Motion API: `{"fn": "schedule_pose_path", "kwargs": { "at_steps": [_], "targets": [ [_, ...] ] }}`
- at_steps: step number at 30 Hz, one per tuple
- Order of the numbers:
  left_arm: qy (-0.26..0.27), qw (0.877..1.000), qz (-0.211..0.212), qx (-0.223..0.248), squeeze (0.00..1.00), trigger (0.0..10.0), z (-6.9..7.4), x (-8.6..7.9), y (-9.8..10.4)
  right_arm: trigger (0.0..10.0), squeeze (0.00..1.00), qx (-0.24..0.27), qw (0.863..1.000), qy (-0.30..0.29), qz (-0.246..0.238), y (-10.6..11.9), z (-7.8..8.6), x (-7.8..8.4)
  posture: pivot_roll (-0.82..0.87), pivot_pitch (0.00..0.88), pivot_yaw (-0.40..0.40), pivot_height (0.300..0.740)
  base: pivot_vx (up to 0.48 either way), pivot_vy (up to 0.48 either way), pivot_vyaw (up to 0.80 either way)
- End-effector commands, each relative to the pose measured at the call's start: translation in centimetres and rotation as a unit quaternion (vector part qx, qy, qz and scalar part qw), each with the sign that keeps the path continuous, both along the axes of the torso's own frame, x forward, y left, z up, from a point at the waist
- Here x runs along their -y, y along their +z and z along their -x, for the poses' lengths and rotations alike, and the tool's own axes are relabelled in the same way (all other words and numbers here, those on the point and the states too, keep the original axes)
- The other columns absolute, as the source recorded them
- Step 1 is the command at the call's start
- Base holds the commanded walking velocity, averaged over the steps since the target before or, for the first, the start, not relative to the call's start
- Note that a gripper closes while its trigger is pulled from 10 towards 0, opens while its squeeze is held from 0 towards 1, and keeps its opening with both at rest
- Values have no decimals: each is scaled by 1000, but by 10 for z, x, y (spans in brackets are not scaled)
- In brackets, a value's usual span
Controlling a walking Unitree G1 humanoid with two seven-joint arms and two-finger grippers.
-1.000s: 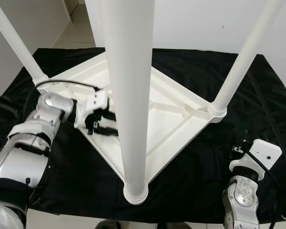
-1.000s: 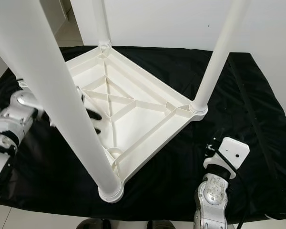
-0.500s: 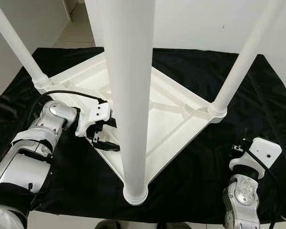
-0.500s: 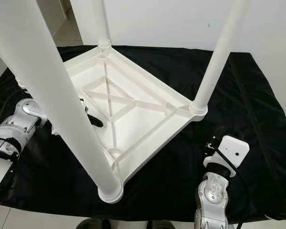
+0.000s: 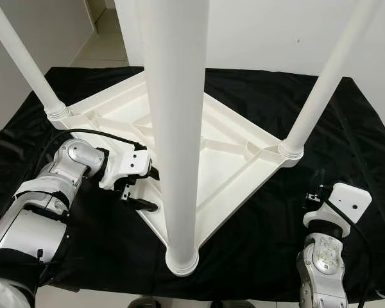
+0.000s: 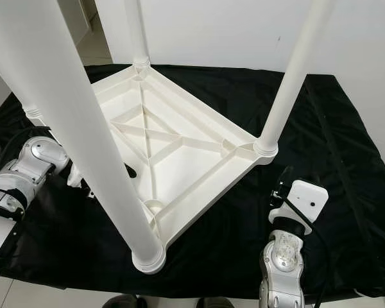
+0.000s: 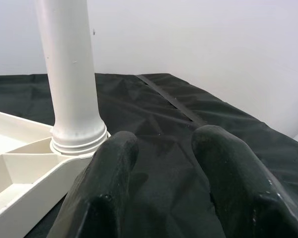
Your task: Building children table
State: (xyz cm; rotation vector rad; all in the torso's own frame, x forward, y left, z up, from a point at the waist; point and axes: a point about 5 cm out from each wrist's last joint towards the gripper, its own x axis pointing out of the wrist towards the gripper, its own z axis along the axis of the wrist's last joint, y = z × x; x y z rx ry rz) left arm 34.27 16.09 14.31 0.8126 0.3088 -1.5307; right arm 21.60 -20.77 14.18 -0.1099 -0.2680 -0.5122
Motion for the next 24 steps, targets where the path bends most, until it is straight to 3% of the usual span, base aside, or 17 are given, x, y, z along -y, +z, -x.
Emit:
{"fn": "schedule_pose_path", "kwargs": {
  "at_steps": [1,3,6,7,8,9,10,11,12,24],
  "targets": [
    [3,1000,-25,-16,0,10000,5,-2,-14,10000,0,-7,1000,1,2,-3,0,0,-25,37,36,740,0,0,0],
    [33,999,-31,26,0,10000,-2,5,-15,10000,0,-8,1000,-2,3,-3,2,1,-30,44,41,740,0,0,0],
    [59,996,-31,52,0,9922,-7,10,-15,10000,0,-9,1000,-4,2,-3,2,2,-33,49,44,740,0,0,0],
    [74,995,-27,58,0,5529,-10,12,-15,10000,0,-9,1000,-4,2,-3,2,2,-34,57,45,740,0,0,0],
    [74,995,-27,58,0,5529,-10,12,-15,10000,0,-9,1000,-4,2,-3,2,2,-34,57,45,740,0,0,0],
    [83,994,-26,61,0,4667,-11,14,-14,10000,0,-9,1000,-5,2,-3,2,1,-34,57,45,740,0,0,0],
    [87,994,-29,66,0,1098,-13,15,-14,10000,0,-9,1000,-5,2,-3,2,1,-37,62,47,740,0,0,0],
    [89,993,-31,69,0,1098,-13,15,-13,10000,0,-10,1000,-6,2,-3,2,1,-37,62,47,740,0,0,0],
    [88,993,-31,69,0,0,-13,15,-13,10000,0,-10,1000,-7,1,-2,3,2,-38,66,51,740,0,0,0],
    [107,991,-29,74,0,0,-16,11,-11,10000,0,-12,1000,-13,-1,-4,4,2,-36,73,50,740,0,0,0]
  ]
}}
